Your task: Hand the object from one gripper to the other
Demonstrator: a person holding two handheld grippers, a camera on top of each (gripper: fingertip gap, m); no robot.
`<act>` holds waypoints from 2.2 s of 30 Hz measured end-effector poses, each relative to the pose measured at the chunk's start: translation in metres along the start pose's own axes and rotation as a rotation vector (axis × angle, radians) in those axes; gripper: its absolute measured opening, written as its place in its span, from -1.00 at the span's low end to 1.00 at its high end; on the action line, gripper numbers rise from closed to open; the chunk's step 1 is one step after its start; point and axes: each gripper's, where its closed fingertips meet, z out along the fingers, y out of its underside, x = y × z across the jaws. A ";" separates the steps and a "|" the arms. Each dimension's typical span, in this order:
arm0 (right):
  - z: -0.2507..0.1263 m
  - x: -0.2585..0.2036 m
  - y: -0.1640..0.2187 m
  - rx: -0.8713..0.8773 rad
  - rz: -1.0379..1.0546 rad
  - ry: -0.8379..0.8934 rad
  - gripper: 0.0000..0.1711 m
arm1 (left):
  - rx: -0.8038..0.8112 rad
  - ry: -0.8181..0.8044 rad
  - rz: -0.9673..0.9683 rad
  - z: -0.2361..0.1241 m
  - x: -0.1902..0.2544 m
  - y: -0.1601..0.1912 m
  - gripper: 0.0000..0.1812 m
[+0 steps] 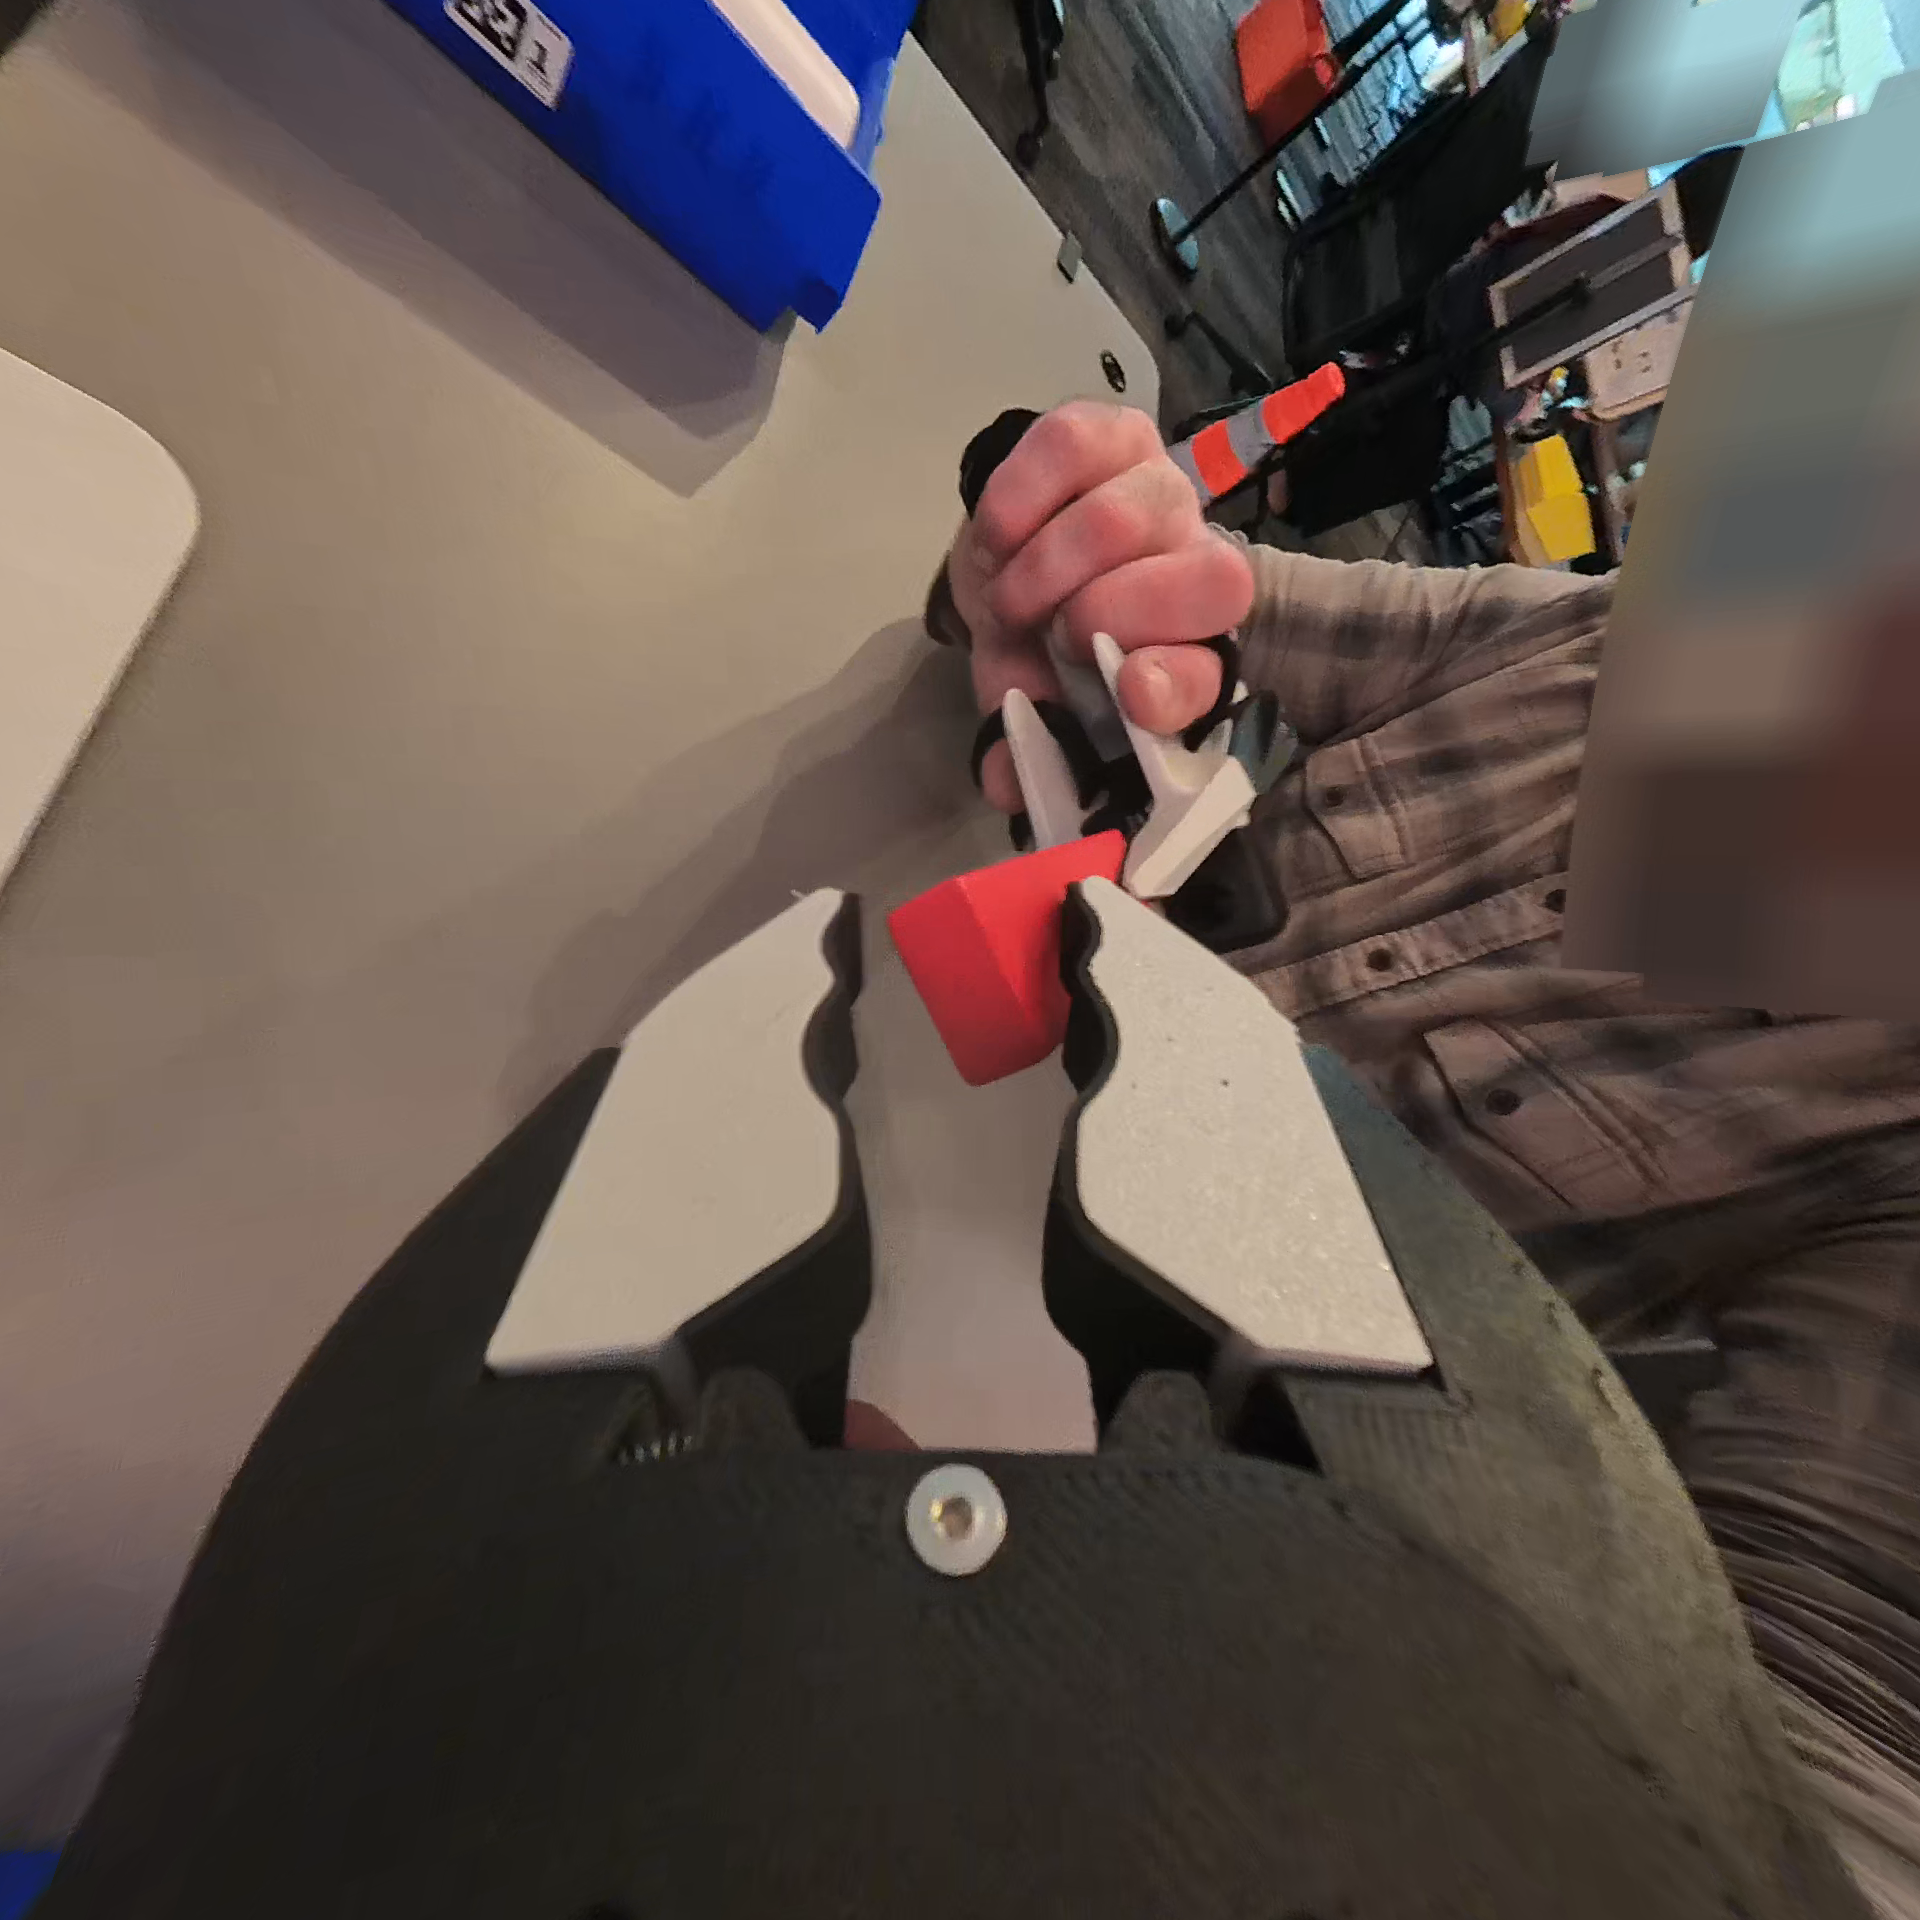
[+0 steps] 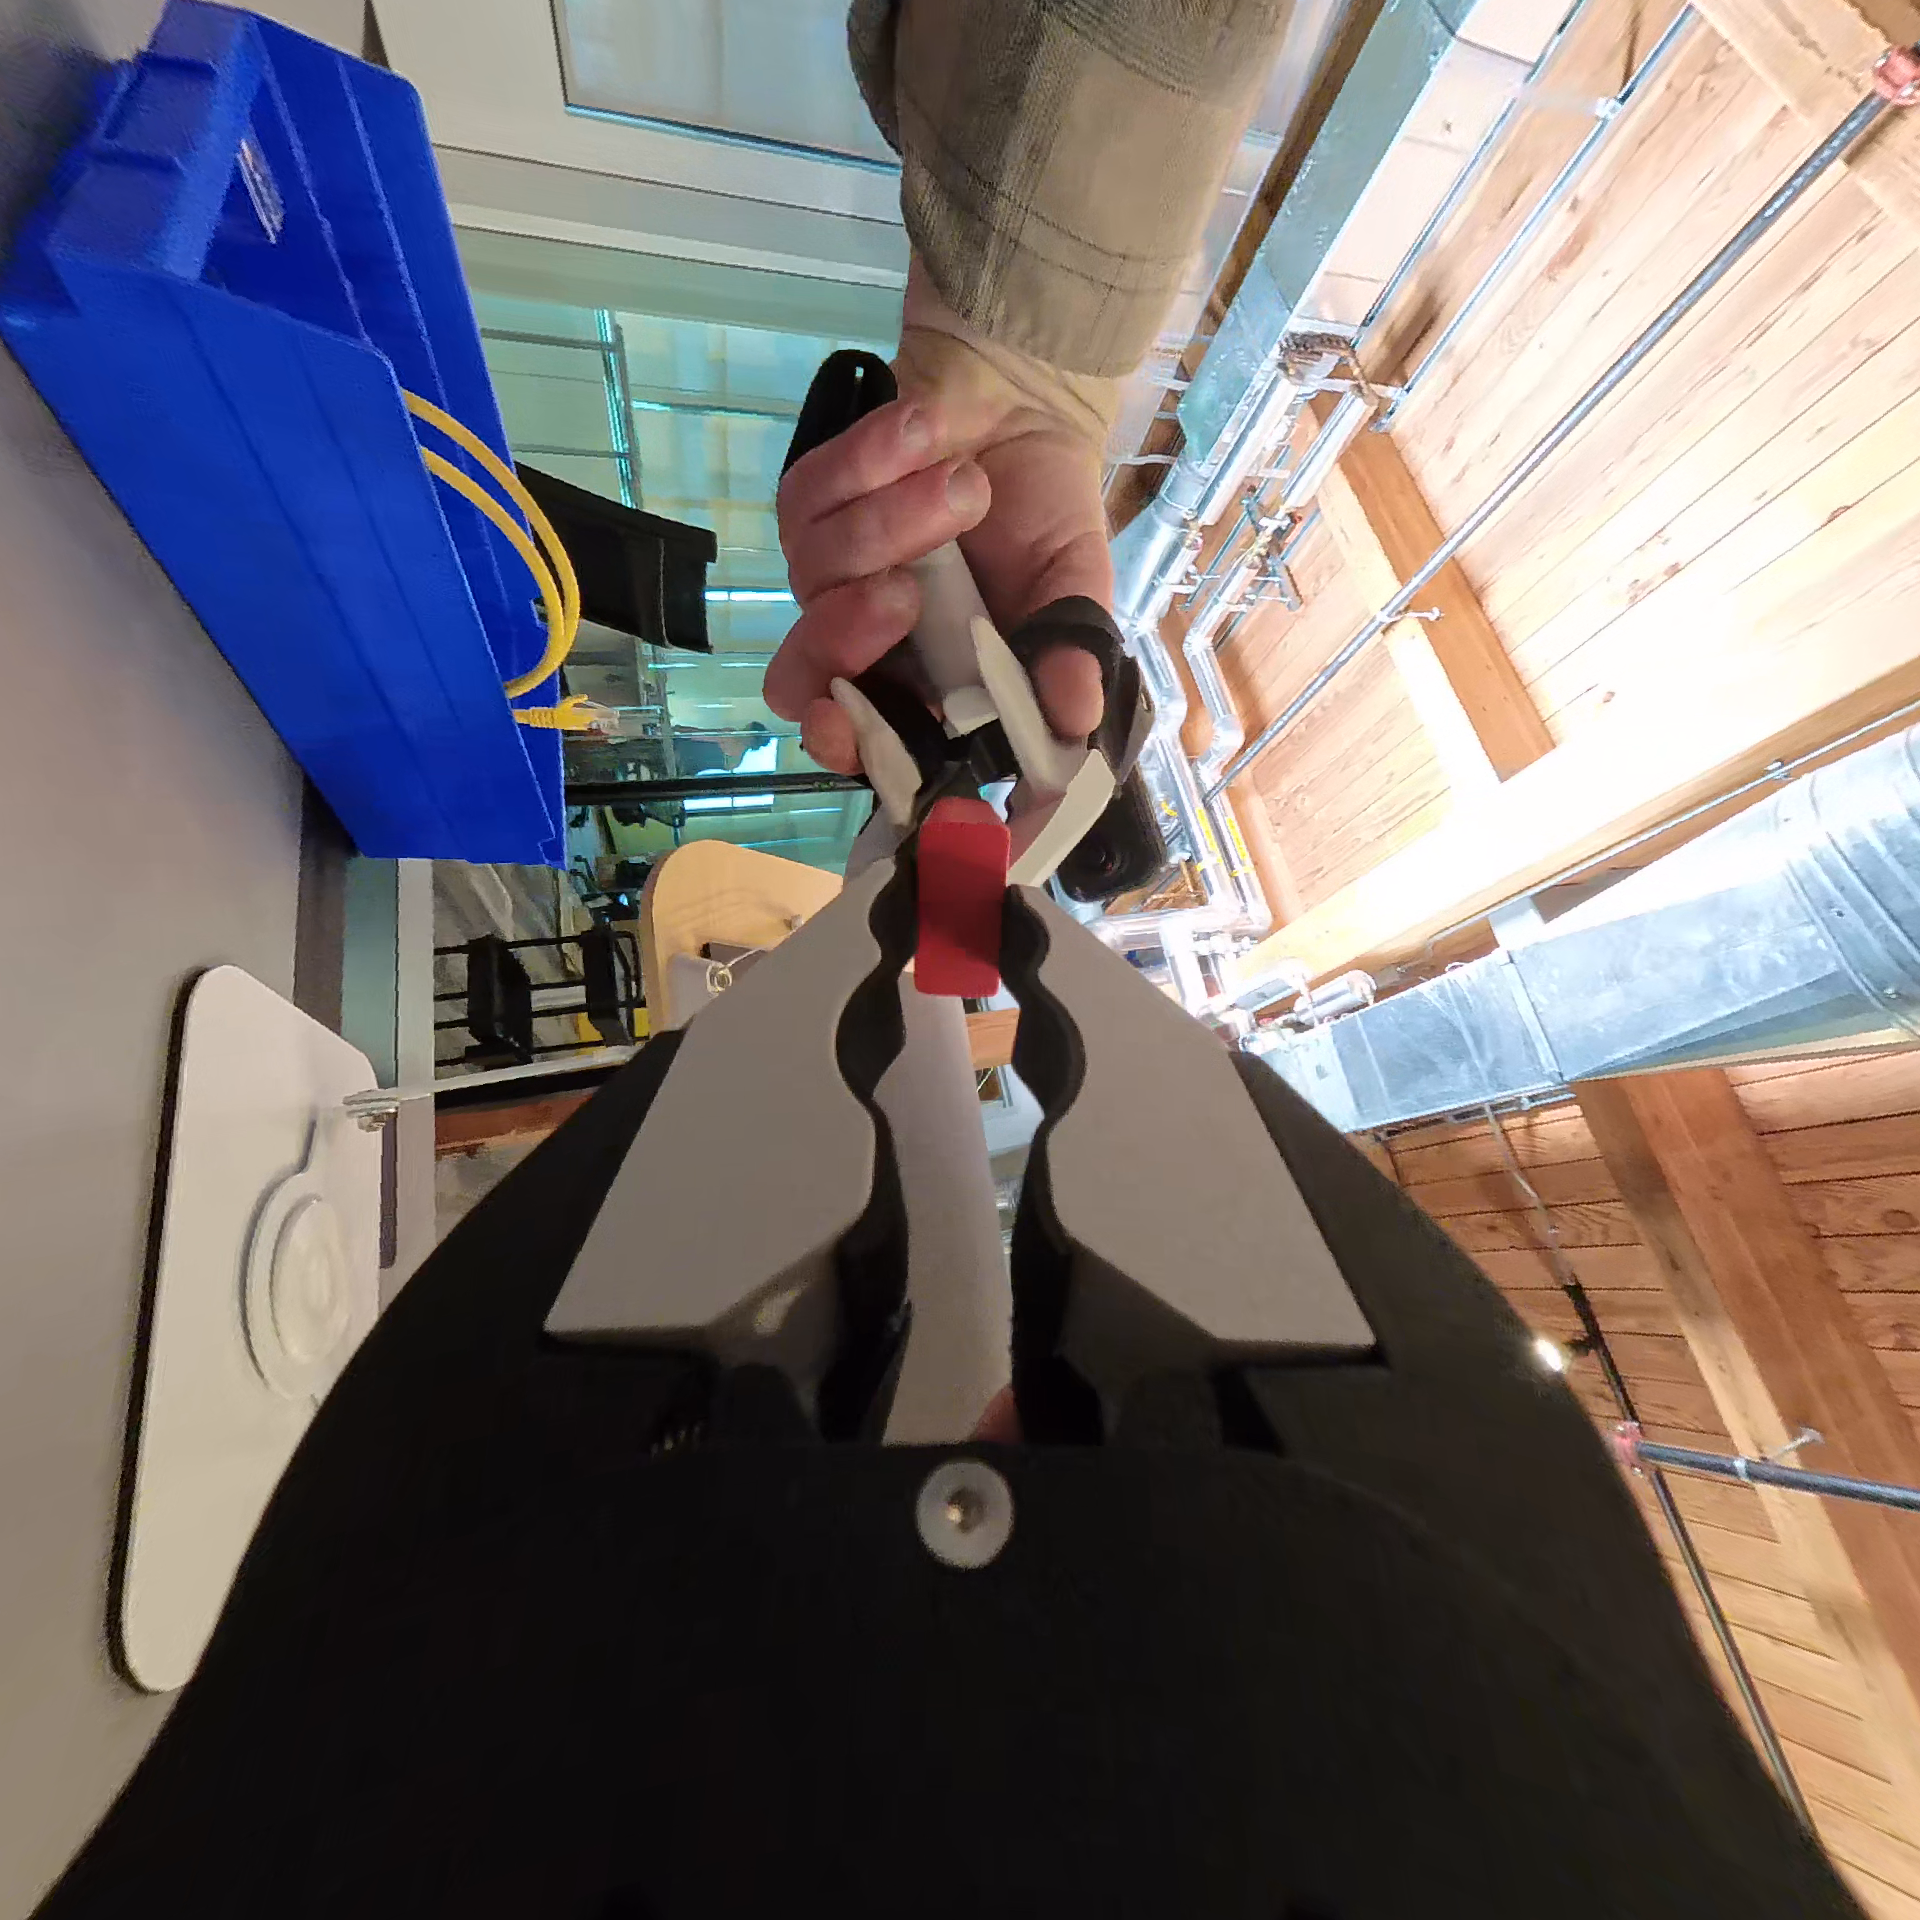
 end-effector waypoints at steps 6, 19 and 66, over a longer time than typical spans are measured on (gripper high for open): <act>-0.001 0.000 0.022 -0.012 0.168 -0.175 -0.86 | 0.123 -0.272 0.202 -0.027 -0.012 -0.023 -0.25; -0.072 0.063 0.160 -0.289 0.639 -0.476 -0.85 | 0.392 -0.685 0.652 -0.022 -0.008 -0.014 -0.49; -0.286 -0.108 0.286 -0.815 1.127 -1.699 -0.70 | 0.166 -0.799 0.929 0.039 -0.053 0.011 -0.60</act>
